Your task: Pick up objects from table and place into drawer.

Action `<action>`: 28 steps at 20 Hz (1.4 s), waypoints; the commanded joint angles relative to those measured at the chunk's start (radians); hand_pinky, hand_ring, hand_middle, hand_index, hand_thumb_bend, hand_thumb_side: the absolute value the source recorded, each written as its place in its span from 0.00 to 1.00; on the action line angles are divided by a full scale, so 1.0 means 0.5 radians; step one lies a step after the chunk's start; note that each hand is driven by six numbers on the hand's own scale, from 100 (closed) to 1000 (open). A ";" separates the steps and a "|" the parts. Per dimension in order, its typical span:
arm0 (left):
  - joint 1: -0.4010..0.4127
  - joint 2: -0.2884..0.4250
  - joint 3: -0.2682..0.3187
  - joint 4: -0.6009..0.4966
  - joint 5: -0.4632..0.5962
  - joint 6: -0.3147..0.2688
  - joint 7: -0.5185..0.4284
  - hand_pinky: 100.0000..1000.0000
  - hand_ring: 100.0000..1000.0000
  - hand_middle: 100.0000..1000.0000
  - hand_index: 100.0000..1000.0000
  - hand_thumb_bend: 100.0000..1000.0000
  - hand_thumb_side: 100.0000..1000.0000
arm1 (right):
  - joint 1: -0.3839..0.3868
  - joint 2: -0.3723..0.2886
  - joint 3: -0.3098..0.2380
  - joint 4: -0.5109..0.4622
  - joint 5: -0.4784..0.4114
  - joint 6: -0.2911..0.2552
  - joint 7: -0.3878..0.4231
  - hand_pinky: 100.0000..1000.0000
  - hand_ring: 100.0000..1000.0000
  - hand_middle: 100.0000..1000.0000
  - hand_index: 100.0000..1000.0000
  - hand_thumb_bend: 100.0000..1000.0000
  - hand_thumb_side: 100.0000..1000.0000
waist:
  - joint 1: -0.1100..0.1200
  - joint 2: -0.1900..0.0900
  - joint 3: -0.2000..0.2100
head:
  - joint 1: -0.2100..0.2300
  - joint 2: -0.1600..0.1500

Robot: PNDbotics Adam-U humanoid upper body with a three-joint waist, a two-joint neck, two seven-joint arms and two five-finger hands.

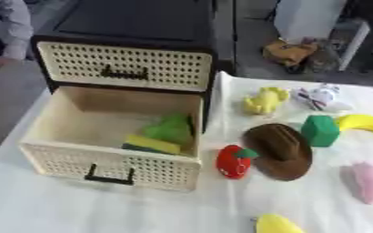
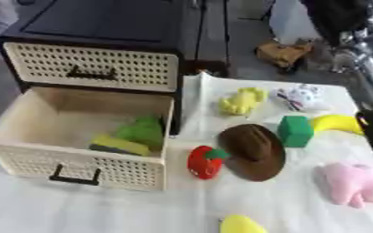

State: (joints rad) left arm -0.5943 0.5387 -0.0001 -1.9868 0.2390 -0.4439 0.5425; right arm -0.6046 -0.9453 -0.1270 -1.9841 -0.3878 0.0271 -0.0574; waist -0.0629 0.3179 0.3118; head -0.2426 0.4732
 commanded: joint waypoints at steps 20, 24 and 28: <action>-0.055 0.472 -0.205 -0.026 -1.166 0.714 -1.621 0.19 0.32 0.50 0.76 0.00 1.00 | 0.476 -0.093 -0.372 -0.032 0.109 -0.591 -0.705 0.69 0.91 0.58 0.77 0.16 0.87 | 0.129 -0.073 -0.209 | 0.167 0.073; -0.037 0.567 -0.291 -0.026 -1.241 0.772 -1.923 0.23 0.36 0.51 0.77 0.00 1.00 | 0.596 -0.021 -0.375 -0.032 0.156 -0.794 -0.794 0.69 0.90 0.59 0.78 0.07 0.97 | 0.153 -0.066 -0.239 | 0.207 0.066; -0.011 0.634 -0.383 -0.026 -1.235 0.863 -2.136 0.24 0.40 0.54 0.81 0.00 1.00 | 0.690 0.065 -0.375 -0.032 0.260 -1.047 -0.867 0.69 0.89 0.61 0.80 0.03 1.00 | 0.175 -0.056 -0.265 | 0.244 0.052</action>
State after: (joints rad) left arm -0.5931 0.8115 -0.1866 -1.9871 -0.3789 -0.0245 -0.4931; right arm -0.2548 -0.9004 -0.2999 -1.9845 -0.2791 -0.4596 -0.4807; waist 0.0262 0.3051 0.1790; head -0.1282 0.4998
